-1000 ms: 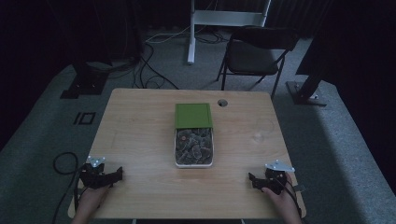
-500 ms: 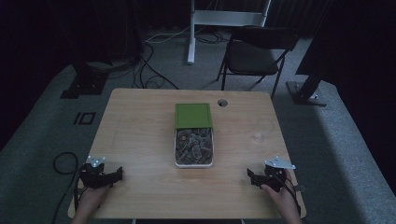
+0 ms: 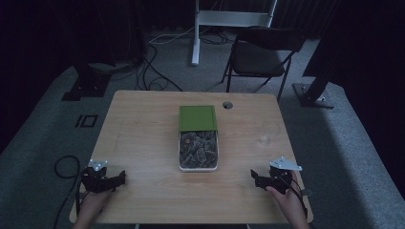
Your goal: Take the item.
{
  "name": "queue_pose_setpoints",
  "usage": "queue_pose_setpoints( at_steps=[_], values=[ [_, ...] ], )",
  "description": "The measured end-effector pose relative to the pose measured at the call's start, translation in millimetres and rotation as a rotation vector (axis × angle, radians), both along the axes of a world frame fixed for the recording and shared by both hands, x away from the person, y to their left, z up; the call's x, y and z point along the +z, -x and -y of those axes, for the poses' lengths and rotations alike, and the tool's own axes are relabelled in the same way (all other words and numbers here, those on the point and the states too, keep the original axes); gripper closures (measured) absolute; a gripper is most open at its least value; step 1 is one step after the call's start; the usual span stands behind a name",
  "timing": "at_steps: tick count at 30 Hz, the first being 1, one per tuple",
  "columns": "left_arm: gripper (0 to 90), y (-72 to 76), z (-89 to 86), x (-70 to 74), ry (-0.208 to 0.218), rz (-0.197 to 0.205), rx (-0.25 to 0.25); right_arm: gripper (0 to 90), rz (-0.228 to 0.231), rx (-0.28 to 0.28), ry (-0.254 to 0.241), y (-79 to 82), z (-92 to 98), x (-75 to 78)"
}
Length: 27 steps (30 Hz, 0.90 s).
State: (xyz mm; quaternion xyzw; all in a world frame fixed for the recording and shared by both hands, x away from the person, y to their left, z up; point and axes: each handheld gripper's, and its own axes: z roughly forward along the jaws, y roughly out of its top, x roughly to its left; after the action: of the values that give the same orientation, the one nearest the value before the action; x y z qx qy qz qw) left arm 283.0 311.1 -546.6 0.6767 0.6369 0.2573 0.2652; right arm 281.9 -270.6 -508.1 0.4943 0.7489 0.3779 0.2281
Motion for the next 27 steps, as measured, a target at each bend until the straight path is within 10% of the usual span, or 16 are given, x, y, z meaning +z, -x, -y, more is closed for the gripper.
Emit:
queue_pose_setpoints(
  at_steps=[27],
  values=[
    [2.0,0.0,0.0,0.0,0.0,0.0,0.0,14.1,0.091,0.097,-0.023,-2.8,-34.8,35.8]
  ],
)
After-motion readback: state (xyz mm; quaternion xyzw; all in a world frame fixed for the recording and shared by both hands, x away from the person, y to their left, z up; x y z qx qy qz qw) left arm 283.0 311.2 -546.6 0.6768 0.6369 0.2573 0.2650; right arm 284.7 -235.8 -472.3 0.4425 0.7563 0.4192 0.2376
